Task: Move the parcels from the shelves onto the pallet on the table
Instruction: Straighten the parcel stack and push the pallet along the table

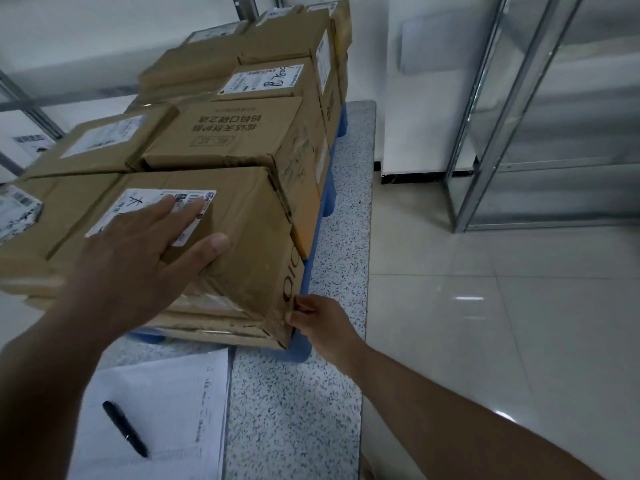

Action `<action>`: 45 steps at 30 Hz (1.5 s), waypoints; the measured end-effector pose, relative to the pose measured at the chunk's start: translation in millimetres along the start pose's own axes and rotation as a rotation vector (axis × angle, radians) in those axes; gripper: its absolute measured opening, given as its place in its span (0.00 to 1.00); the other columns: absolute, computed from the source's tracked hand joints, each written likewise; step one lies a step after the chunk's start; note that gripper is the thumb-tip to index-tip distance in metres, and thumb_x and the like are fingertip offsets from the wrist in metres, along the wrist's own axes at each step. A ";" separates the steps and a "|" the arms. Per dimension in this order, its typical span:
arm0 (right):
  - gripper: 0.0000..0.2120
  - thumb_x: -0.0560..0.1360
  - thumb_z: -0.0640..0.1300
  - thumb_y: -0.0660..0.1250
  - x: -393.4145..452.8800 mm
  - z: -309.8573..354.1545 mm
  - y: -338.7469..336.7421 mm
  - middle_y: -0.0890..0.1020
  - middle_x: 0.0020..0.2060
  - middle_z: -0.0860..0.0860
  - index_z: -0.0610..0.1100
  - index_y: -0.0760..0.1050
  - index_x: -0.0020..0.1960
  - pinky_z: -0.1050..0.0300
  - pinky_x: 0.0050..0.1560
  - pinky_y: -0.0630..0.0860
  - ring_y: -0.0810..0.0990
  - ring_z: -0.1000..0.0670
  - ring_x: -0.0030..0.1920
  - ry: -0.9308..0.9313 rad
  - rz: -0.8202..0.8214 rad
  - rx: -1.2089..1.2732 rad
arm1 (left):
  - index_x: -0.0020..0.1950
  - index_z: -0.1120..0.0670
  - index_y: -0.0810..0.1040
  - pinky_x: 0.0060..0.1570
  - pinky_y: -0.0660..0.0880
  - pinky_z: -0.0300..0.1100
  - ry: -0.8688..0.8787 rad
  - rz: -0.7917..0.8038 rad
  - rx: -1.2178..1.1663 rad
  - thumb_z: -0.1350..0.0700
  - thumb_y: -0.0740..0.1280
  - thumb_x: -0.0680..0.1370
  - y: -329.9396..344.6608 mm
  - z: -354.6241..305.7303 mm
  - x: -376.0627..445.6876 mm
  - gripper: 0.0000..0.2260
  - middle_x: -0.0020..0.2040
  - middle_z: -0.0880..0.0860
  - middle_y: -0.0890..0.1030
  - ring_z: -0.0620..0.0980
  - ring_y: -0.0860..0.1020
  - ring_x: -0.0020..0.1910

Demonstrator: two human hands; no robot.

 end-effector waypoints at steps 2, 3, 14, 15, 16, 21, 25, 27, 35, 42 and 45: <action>0.19 0.67 0.46 0.65 -3.0 3.1 -1.1 0.66 0.30 0.40 0.27 0.70 0.38 0.57 0.38 0.57 0.64 0.50 0.35 0.031 -0.017 -0.015 | 0.75 0.42 0.59 0.70 0.58 0.56 -0.001 -0.010 0.017 0.24 0.39 0.64 -0.3 -2.5 -1.5 0.44 0.76 0.50 0.60 0.54 0.60 0.74; 0.16 0.68 0.44 0.66 -5.4 4.2 -2.0 0.66 0.29 0.39 0.30 0.68 0.36 0.57 0.38 0.57 0.65 0.51 0.34 0.039 -0.019 -0.025 | 0.75 0.42 0.58 0.69 0.58 0.55 -0.007 -0.011 0.021 0.24 0.39 0.64 0.1 -3.3 -3.0 0.44 0.76 0.50 0.59 0.54 0.59 0.74; 0.14 0.74 0.35 0.64 -78.7 7.6 -13.6 0.68 0.30 0.51 0.48 0.68 0.33 0.56 0.33 0.61 0.67 0.57 0.30 -0.120 -0.163 -0.284 | 0.66 0.47 0.73 0.62 0.68 0.48 -0.084 -0.488 -0.651 0.35 0.59 0.71 7.8 -4.7 -76.7 0.28 0.64 0.48 0.74 0.51 0.71 0.63; 0.05 0.75 0.37 0.65 -90.3 8.0 -13.4 0.75 0.38 0.47 0.43 0.78 0.43 0.55 0.40 0.67 0.74 0.55 0.38 -0.112 -0.185 -0.325 | 0.65 0.48 0.74 0.57 0.70 0.43 -0.108 -0.527 -0.703 0.36 0.60 0.72 12.5 -8.8 -93.5 0.26 0.62 0.47 0.75 0.50 0.73 0.59; 0.08 0.76 0.38 0.65 -102.0 6.5 -14.0 0.77 0.48 0.45 0.42 0.78 0.54 0.57 0.47 0.69 0.76 0.51 0.47 -0.090 -0.218 -0.343 | 0.64 0.49 0.75 0.52 0.69 0.37 -0.139 -0.547 -0.746 0.38 0.62 0.73 20.6 -12.3 -110.1 0.23 0.59 0.47 0.75 0.49 0.74 0.55; 0.16 0.79 0.44 0.63 -156.7 2.7 -10.4 0.74 0.58 0.47 0.44 0.73 0.65 0.65 0.52 0.69 0.73 0.55 0.50 -0.250 -0.311 -0.502 | 0.60 0.48 0.77 0.48 0.69 0.40 -0.225 -0.398 -0.800 0.44 0.67 0.75 73.9 -26.3 -181.9 0.16 0.55 0.49 0.78 0.50 0.76 0.51; 0.17 0.79 0.45 0.62 -182.8 0.7 2.8 0.73 0.61 0.47 0.44 0.71 0.67 0.60 0.56 0.70 0.74 0.51 0.57 -0.295 -0.339 -0.580 | 0.61 0.48 0.76 0.49 0.70 0.43 -0.247 -0.294 -0.784 0.45 0.65 0.73 95.2 -27.9 -222.1 0.17 0.55 0.51 0.78 0.48 0.75 0.51; 0.17 0.79 0.46 0.62 -192.9 0.0 16.7 0.73 0.61 0.47 0.44 0.71 0.67 0.59 0.56 0.71 0.74 0.51 0.58 -0.319 -0.325 -0.588 | 0.62 0.48 0.76 0.49 0.72 0.43 -0.247 -0.280 -0.759 0.41 0.63 0.71 99.0 -23.9 -240.7 0.22 0.54 0.48 0.77 0.47 0.75 0.52; 0.20 0.79 0.49 0.62 -203.8 7.7 54.7 0.71 0.62 0.48 0.45 0.69 0.69 0.60 0.55 0.68 0.73 0.52 0.59 -0.330 -0.262 -0.628 | 0.64 0.50 0.75 0.54 0.74 0.47 -0.334 -0.259 -0.687 0.46 0.68 0.74 112.1 6.4 -274.5 0.20 0.59 0.48 0.78 0.46 0.75 0.54; 0.22 0.78 0.50 0.63 -182.4 12.8 61.3 0.72 0.60 0.46 0.43 0.68 0.69 0.57 0.55 0.69 0.73 0.49 0.59 -0.283 -0.289 -0.640 | 0.66 0.47 0.72 0.54 0.73 0.44 -0.403 -0.198 -0.705 0.44 0.67 0.75 120.2 34.4 -248.5 0.20 0.61 0.45 0.77 0.44 0.75 0.57; 0.20 0.78 0.50 0.63 -162.4 17.5 62.0 0.73 0.56 0.45 0.41 0.71 0.65 0.56 0.48 0.68 0.74 0.47 0.56 -0.254 -0.329 -0.685 | 0.65 0.47 0.73 0.51 0.71 0.41 -0.442 -0.188 -0.718 0.44 0.66 0.76 118.4 55.7 -226.0 0.19 0.61 0.46 0.78 0.44 0.76 0.56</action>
Point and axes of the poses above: each hand's wrist, its own x-axis towards the middle knuckle, its own y-axis out of the palm, z = x × y, the point moved 2 cm from there along x, towards the middle knuckle
